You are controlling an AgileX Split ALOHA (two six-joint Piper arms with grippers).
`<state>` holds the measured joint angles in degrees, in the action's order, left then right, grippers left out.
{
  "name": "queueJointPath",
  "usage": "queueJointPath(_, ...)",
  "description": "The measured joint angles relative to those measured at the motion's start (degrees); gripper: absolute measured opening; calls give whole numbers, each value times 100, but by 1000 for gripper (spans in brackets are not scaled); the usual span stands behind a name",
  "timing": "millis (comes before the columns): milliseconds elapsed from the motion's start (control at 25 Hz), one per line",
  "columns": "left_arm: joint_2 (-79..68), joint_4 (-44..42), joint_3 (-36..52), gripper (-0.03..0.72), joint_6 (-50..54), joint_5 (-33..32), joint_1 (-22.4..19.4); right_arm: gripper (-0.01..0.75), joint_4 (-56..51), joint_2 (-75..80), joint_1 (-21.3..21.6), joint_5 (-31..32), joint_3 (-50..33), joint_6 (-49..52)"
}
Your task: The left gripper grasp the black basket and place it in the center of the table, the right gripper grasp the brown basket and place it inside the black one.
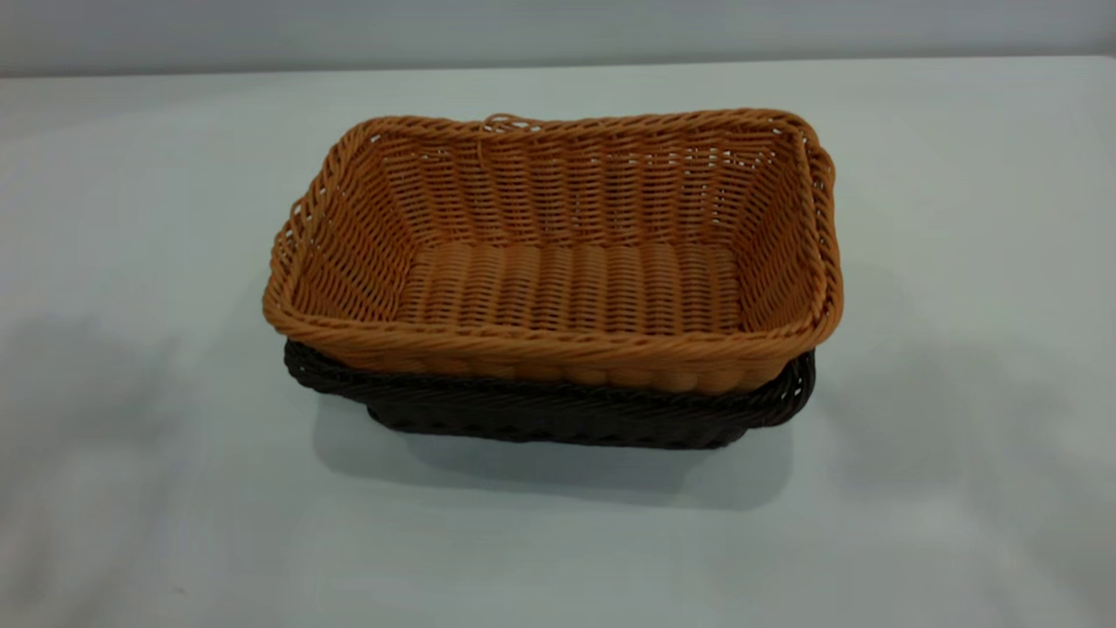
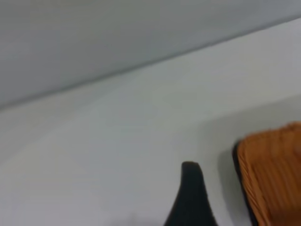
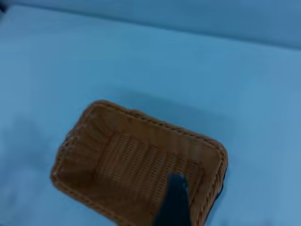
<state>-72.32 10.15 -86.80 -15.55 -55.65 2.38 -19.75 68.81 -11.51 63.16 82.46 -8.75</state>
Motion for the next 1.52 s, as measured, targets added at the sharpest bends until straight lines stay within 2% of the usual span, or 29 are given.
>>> queueJointPath(160,547,-280,34,518,552,-1041,0,590,0,-1378,0,74,-778,-72)
queueJointPath(200,671,-303,104,518,620,-1121,0,590,0,-1725,0,91,-1019,-72)
queueJointPath(360,1159,-331,589,518,752,-1121,0,590,0,-2944,0,148,-1915,-58)
queueJointPath(640,2377,-331,2142,518,780,-1121,0,590,17,-4460,0,576,-3198,-32)
queueJointPath(840,3431,-331,3300,518,786,-1121,0,590,198,-5147,0,606,-4078,-32)
queueJointPath(880,3648,-337,3496,549,781,-1121,0,590,288,-5245,0,600,-4238,-37)
queueJointPath(1000,4237,-335,4135,531,770,-1121,0,590,574,-5479,0,535,-4765,-37)
queueJointPath(1280,5470,-335,5398,525,666,-1088,0,590,796,-6195,0,237,-5455,-42)
queueJointPath(1520,6219,-335,5869,524,660,-909,0,590,807,-6751,0,243,-5541,-42)
